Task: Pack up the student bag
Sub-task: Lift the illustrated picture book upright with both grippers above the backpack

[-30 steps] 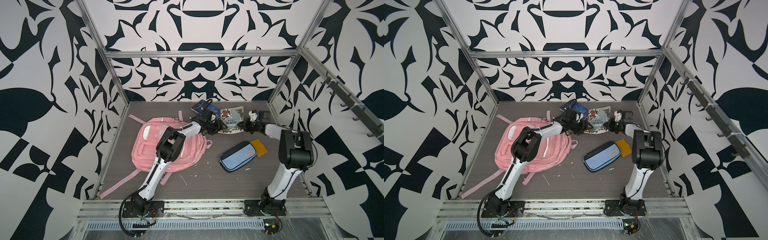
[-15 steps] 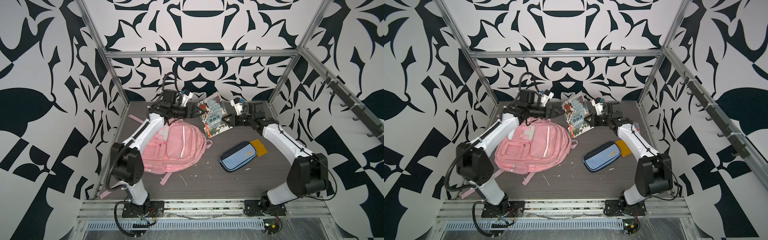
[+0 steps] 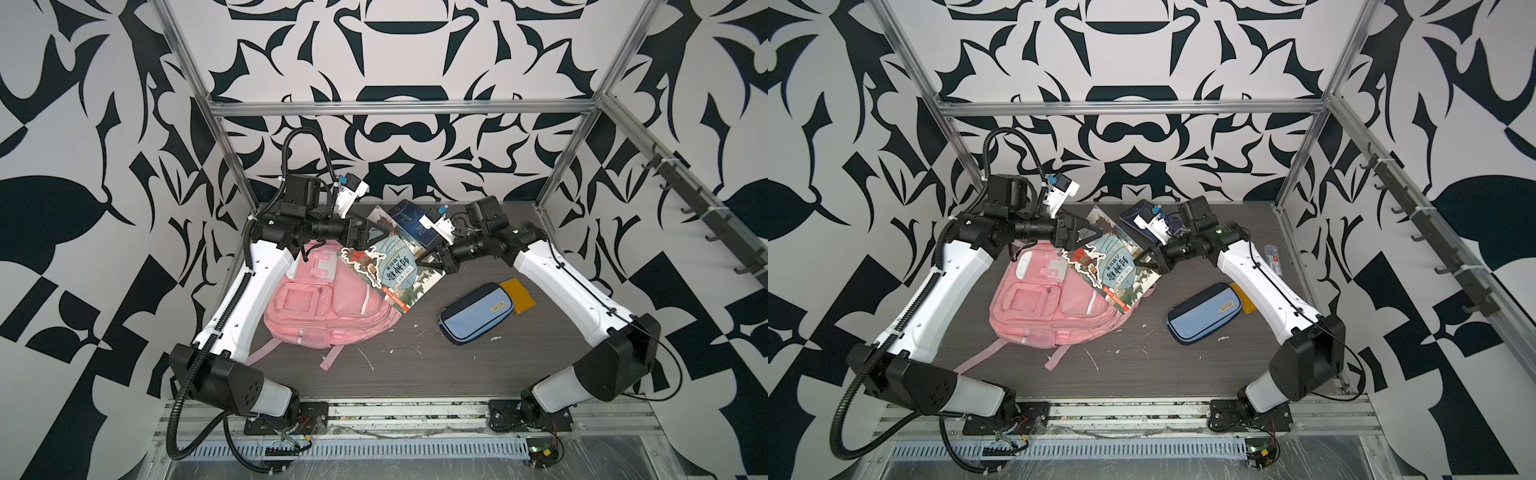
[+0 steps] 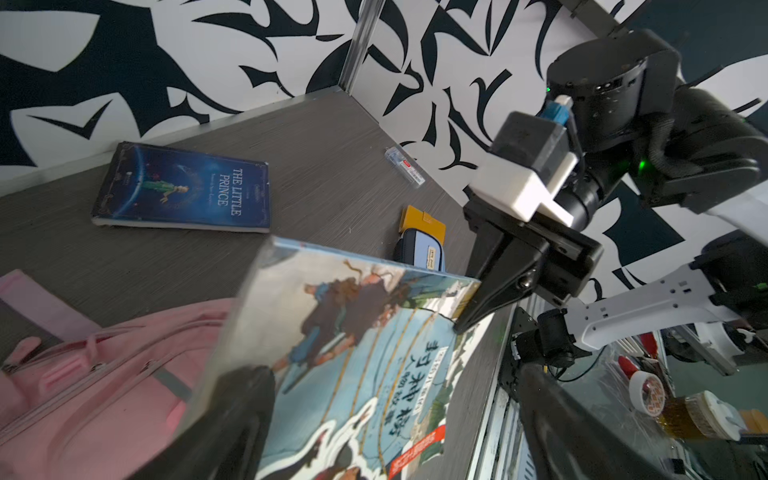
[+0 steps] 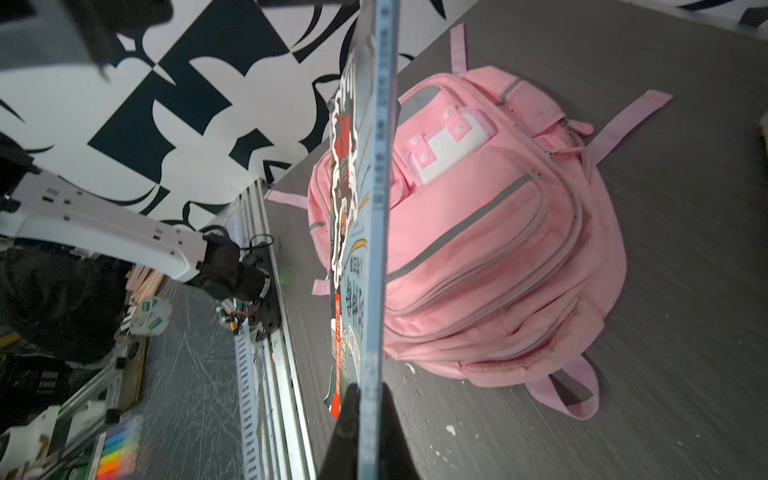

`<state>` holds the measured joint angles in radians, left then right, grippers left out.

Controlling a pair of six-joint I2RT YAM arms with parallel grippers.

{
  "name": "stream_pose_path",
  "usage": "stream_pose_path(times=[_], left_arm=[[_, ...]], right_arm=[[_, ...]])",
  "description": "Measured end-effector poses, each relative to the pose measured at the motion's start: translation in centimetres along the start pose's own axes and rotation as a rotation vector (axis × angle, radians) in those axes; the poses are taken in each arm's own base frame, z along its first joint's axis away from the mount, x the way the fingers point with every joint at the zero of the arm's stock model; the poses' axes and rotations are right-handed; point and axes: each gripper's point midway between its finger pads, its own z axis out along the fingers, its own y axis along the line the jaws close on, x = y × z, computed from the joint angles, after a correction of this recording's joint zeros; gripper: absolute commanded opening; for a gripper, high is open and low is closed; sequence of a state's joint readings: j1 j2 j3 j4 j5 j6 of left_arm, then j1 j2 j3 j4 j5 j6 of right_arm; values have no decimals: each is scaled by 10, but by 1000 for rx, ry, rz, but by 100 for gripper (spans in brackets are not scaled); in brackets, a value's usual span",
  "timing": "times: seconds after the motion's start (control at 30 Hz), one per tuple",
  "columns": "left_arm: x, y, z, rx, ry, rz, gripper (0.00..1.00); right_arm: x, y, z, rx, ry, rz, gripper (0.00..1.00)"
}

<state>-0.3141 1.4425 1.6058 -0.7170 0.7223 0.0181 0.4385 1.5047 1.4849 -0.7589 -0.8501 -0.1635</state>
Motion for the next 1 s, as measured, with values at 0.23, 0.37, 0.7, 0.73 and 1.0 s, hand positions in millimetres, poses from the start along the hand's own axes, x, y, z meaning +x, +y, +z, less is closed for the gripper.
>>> stream_pose_path(times=[0.23, 0.37, 0.7, 0.73, 1.0], left_arm=[[1, -16, -19, -20, -23, 53, 98], [13, -21, -16, -4, 8, 48, 100], [45, -31, 3, 100, 98, -16, 96], [45, -33, 3, 107, 100, -17, 95], [50, -37, 5, 128, 117, -25, 54]], right_arm=[[11, 33, -26, -11, -17, -89, 0], [14, 44, -30, -33, -18, -117, 0], [21, 49, -25, -69, 3, -118, 0], [21, 50, -25, -72, 5, -118, 0], [23, 51, -25, -81, 9, -119, 0]])
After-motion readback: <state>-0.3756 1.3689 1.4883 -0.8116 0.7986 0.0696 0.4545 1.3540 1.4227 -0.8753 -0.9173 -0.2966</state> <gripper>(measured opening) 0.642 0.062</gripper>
